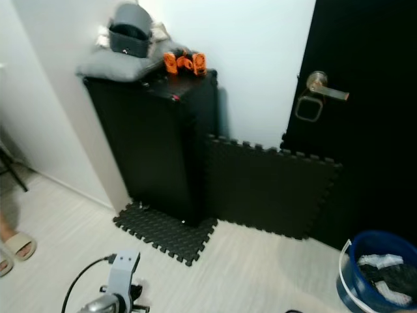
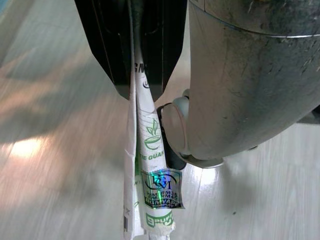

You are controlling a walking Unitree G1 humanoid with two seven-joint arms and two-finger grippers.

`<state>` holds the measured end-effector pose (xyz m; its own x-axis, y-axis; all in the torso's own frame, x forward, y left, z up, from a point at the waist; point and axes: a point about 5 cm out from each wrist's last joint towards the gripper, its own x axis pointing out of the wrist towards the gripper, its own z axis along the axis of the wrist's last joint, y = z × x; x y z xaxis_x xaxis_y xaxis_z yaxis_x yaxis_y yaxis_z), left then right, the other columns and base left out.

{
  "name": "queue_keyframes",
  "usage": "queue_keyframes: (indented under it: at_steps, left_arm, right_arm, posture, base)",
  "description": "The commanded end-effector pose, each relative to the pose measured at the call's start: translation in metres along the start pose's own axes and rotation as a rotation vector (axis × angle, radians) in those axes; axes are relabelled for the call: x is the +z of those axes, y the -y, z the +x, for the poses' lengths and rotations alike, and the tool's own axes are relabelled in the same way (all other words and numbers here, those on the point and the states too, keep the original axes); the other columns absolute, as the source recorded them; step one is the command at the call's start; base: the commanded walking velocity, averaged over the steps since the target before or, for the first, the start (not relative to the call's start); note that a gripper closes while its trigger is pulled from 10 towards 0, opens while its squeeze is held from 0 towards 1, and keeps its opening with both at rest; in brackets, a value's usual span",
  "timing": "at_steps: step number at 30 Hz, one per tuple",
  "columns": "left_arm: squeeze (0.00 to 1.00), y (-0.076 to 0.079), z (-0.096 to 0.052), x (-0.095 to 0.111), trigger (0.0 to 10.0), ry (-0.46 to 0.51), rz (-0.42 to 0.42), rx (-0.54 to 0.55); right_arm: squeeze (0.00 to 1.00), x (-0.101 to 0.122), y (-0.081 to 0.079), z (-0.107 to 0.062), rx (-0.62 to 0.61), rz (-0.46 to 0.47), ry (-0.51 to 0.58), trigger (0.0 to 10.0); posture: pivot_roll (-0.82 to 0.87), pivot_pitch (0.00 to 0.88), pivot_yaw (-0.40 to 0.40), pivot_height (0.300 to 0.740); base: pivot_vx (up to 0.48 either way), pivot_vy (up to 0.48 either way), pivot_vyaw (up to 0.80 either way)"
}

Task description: Clean up the room

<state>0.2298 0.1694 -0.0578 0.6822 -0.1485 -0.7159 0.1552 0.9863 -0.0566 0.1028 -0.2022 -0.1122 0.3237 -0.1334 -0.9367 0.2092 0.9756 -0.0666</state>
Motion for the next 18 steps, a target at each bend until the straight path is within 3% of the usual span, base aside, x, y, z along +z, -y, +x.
queue_keyframes:
  at_steps: [1, 9, 10, 14, 15, 16, 17, 18]
  left_arm:
    - [0.0, 0.005, 0.001, -0.001, 10.0, -0.001, 0.011, -0.02]
    - [0.0, 0.005, 0.001, 0.002, 10.0, 0.008, 0.022, -0.024]
    - [0.0, 0.001, 0.0, 0.0, 10.0, 0.001, 0.047, 0.007]
    - [0.0, -0.003, -0.001, 0.0, 10.0, -0.002, 0.068, 0.037]
    - [0.0, -0.008, -0.002, 0.0, 10.0, -0.003, 0.076, 0.073]
    - [0.0, -0.008, -0.002, 0.0, 10.0, -0.003, 0.076, 0.073]
    - [0.0, -0.021, -0.004, 0.001, 10.0, 0.006, 0.077, 0.155]
    - [0.0, -0.021, -0.004, 0.001, 10.0, 0.006, 0.077, 0.155]
  right_arm:
    - [0.0, -0.02, -0.009, -0.002, 0.019, -0.003, -0.075, 10.0]
    - [0.0, -0.02, -0.008, -0.002, 0.006, 0.031, -0.066, 10.0]
    - [0.0, -0.008, -0.008, 0.0, 0.013, 0.082, -0.019, 10.0]
    - [0.0, 0.004, -0.01, 0.0, 0.03, 0.128, 0.029, 10.0]
    - [0.0, 0.017, -0.013, 0.001, 0.056, 0.154, 0.082, 10.0]
    - [0.0, 0.017, -0.013, 0.001, 0.056, 0.154, 0.082, 10.0]
    - [0.0, 0.066, -0.01, -0.001, 0.15, 0.21, 0.245, 10.0]
    - [0.0, 0.066, -0.01, -0.001, 0.15, 0.21, 0.245, 10.0]
  posture:
    - [-0.09, 0.0, 0.081, 0.729]
    - [-0.08, 0.0, 0.079, 0.729]
    - [-0.07, 0.0, 0.076, 0.729]
    - [-0.07, 0.0, 0.075, 0.729]
    - [-0.07, 0.0, 0.075, 0.729]
    - [-0.07, 0.0, 0.075, 0.729]
    - [-0.07, 0.0, 0.072, 0.729]
    - [-0.07, 0.0, 0.072, 0.729]
  base:
    - [0.0, 0.0, -0.74]
    - [0.0, 0.0, -0.74]
    - [0.0, 0.0, -0.74]
    - [0.0, 0.0, -0.74]
    - [0.0, 0.0, -0.74]
    - [0.0, 0.0, -0.74]
    - [0.0, 0.0, -0.74]
    - [0.0, 0.0, -0.74]
